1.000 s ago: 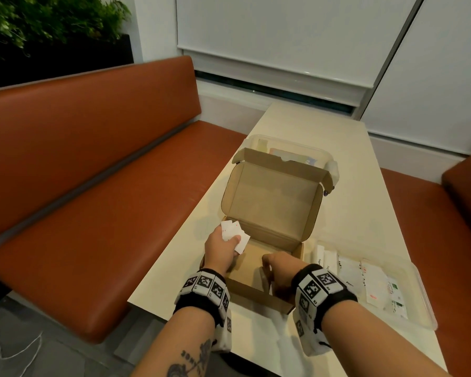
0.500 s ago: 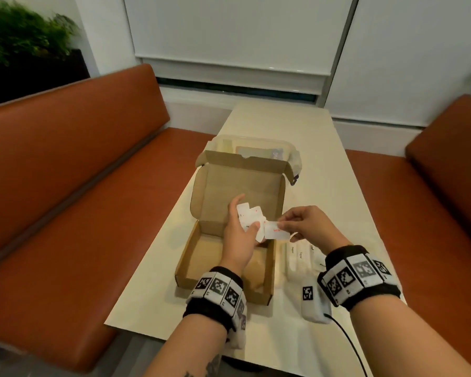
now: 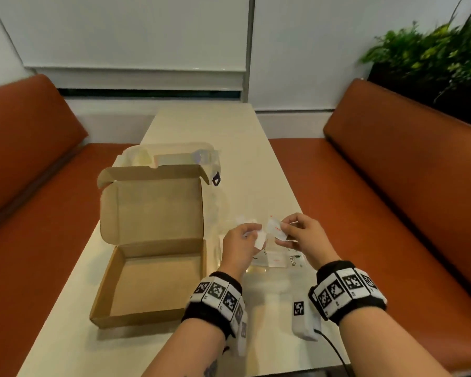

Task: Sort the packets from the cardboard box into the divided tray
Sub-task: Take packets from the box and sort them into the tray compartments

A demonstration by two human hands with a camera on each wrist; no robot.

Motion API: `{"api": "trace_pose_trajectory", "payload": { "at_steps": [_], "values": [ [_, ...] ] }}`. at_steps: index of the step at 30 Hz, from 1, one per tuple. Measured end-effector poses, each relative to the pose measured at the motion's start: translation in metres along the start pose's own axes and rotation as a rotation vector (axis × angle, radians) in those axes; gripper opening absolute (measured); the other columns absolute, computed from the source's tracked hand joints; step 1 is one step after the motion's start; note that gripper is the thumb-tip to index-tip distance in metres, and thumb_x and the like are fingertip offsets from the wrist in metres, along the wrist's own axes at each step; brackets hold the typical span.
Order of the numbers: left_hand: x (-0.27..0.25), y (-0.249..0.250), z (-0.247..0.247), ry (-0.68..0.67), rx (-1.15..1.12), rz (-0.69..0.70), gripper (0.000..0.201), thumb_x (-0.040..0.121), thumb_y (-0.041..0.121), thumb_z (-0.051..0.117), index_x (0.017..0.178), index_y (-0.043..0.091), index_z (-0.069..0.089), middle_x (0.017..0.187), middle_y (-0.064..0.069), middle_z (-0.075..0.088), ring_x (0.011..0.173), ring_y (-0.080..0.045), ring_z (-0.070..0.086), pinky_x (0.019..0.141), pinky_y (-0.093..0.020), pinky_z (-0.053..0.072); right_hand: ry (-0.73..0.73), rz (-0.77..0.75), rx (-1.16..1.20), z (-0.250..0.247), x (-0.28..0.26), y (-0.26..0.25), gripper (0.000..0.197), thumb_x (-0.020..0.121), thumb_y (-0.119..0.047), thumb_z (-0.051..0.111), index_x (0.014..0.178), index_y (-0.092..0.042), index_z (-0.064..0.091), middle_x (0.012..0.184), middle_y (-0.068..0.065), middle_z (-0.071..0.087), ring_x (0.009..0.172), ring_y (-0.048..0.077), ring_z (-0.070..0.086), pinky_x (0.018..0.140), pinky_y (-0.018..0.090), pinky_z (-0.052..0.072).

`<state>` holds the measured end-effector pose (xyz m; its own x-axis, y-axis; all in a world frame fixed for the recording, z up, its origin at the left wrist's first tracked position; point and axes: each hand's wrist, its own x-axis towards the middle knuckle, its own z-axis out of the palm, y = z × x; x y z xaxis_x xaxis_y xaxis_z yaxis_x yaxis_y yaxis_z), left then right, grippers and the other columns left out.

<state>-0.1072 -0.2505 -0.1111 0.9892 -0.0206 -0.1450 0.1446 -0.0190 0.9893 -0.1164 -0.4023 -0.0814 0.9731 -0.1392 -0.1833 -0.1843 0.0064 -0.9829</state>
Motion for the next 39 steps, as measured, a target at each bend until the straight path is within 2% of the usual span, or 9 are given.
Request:
{"api": "trace_pose_trajectory", "payload": {
  "at_steps": [4, 9, 14, 18, 24, 30, 33, 36, 39],
  "values": [
    [0.004, -0.005, 0.016, -0.010, -0.049, -0.033, 0.026, 0.095, 0.000, 0.046, 0.090, 0.013, 0.069, 0.099, 0.000, 0.064, 0.090, -0.025, 0.066, 0.065, -0.022, 0.057, 0.061, 0.045, 0.070, -0.006, 0.004, 0.017, 0.008, 0.093, -0.001, 0.053, 0.086, -0.001, 0.057, 0.082, 0.012, 0.057, 0.072, 0.022, 0.058, 0.064, 0.027, 0.059],
    [0.009, -0.011, 0.028, -0.006, -0.149, -0.098, 0.012, 0.092, 0.008, 0.059, 0.088, 0.014, 0.069, 0.097, -0.012, 0.069, 0.095, -0.027, 0.066, 0.083, -0.038, 0.057, 0.103, 0.060, 0.035, -0.010, 0.012, 0.025, 0.007, 0.089, -0.001, 0.059, 0.083, -0.004, 0.061, 0.072, 0.007, 0.063, 0.055, 0.012, 0.059, 0.058, 0.020, 0.053],
    [0.018, -0.019, 0.032, 0.059, -0.026, -0.038, 0.012, 0.085, 0.014, 0.069, 0.081, 0.025, 0.068, 0.099, -0.003, 0.067, 0.092, -0.020, 0.065, 0.071, -0.029, 0.058, 0.007, 0.114, 0.206, -0.016, 0.015, 0.026, 0.007, 0.088, 0.005, 0.059, 0.083, 0.000, 0.057, 0.078, 0.012, 0.061, 0.062, 0.018, 0.065, 0.061, 0.019, 0.057],
    [0.024, -0.018, 0.034, 0.055, 0.010, -0.078, 0.007, 0.086, 0.011, 0.068, 0.084, 0.018, 0.069, 0.097, -0.006, 0.066, 0.097, -0.029, 0.065, 0.084, -0.047, 0.057, -0.055, 0.123, -0.010, -0.021, 0.016, 0.026, 0.008, 0.086, 0.003, 0.063, 0.082, -0.002, 0.057, 0.072, 0.009, 0.059, 0.058, 0.016, 0.061, 0.058, 0.018, 0.054],
    [0.026, -0.020, 0.030, -0.029, 0.203, 0.002, 0.005, 0.086, 0.018, 0.069, 0.089, 0.016, 0.072, 0.099, -0.003, 0.068, 0.092, -0.017, 0.065, 0.083, -0.034, 0.055, 0.009, -0.067, -0.285, -0.024, 0.021, 0.023, 0.011, 0.083, -0.006, 0.069, 0.092, -0.011, 0.067, 0.071, -0.001, 0.061, 0.062, 0.007, 0.057, 0.055, 0.012, 0.048],
    [0.029, -0.013, 0.029, -0.018, 0.012, -0.074, 0.011, 0.080, 0.011, 0.075, 0.088, 0.012, 0.067, 0.092, -0.004, 0.064, 0.074, -0.019, 0.068, 0.069, -0.031, 0.060, 0.031, 0.083, 0.165, -0.022, 0.022, 0.019, 0.008, 0.087, 0.006, 0.060, 0.085, -0.001, 0.057, 0.068, 0.011, 0.064, 0.055, 0.015, 0.065, 0.057, 0.019, 0.056],
    [0.028, -0.013, 0.025, -0.034, 0.073, -0.064, 0.012, 0.084, 0.008, 0.071, 0.095, 0.005, 0.067, 0.096, -0.006, 0.061, 0.075, -0.022, 0.067, 0.059, -0.021, 0.057, -0.021, 0.084, -0.052, -0.021, 0.022, 0.021, 0.009, 0.085, 0.000, 0.065, 0.088, -0.005, 0.059, 0.077, 0.009, 0.063, 0.063, 0.014, 0.063, 0.060, 0.020, 0.055],
    [0.027, -0.015, 0.023, -0.097, 0.144, -0.056, 0.028, 0.084, 0.008, 0.070, 0.108, -0.005, 0.065, 0.108, -0.008, 0.056, 0.087, -0.021, 0.063, 0.071, -0.028, 0.060, -0.040, -0.080, -0.367, -0.022, 0.022, 0.021, 0.015, 0.082, -0.015, 0.071, 0.097, -0.018, 0.068, 0.082, 0.000, 0.068, 0.071, 0.006, 0.062, 0.061, 0.010, 0.047],
    [0.024, -0.016, 0.022, -0.120, 0.236, -0.011, 0.028, 0.084, 0.015, 0.072, 0.106, -0.001, 0.067, 0.100, -0.003, 0.059, 0.070, -0.005, 0.061, 0.067, -0.021, 0.058, -0.093, -0.133, -0.549, -0.019, 0.021, 0.019, 0.007, 0.080, -0.019, 0.074, 0.086, -0.017, 0.072, 0.068, -0.010, 0.064, 0.062, -0.003, 0.056, 0.055, 0.003, 0.040]
  ]
}}
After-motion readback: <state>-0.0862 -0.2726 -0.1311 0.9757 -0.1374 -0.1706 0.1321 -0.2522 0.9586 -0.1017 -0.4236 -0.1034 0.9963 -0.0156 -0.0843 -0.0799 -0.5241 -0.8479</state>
